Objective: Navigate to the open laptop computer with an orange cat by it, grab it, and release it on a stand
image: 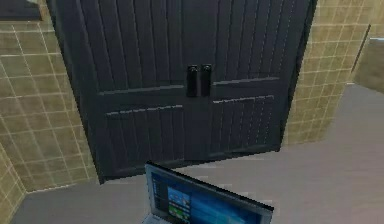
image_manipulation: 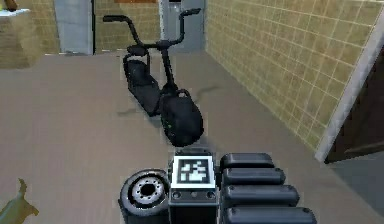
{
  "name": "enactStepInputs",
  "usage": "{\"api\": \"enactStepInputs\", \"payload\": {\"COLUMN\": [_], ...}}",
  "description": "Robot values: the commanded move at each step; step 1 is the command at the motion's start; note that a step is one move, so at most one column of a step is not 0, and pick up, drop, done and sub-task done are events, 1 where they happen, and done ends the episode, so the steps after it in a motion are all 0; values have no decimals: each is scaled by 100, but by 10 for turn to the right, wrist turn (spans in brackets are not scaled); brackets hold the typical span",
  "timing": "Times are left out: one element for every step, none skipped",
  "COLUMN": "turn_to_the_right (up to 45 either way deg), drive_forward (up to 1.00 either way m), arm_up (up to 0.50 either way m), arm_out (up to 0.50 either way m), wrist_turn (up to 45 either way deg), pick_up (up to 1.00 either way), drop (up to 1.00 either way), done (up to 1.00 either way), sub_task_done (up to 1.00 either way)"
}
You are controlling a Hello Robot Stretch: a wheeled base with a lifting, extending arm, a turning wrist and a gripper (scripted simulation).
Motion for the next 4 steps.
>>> {"api": "enactStepInputs", "payload": {"turn_to_the_right": [-270, 240, -330, -30], "drive_forward": [0, 0, 0, 0], "arm_up": [0, 0, 0, 0], "arm_out": [0, 0, 0, 0], "wrist_turn": [0, 0, 0, 0], "pick_up": [0, 0, 0, 0], "drop": [0, 0, 0, 0], "done": [0, 0, 0, 0], "sub_task_done": [0, 0, 0, 0]}}
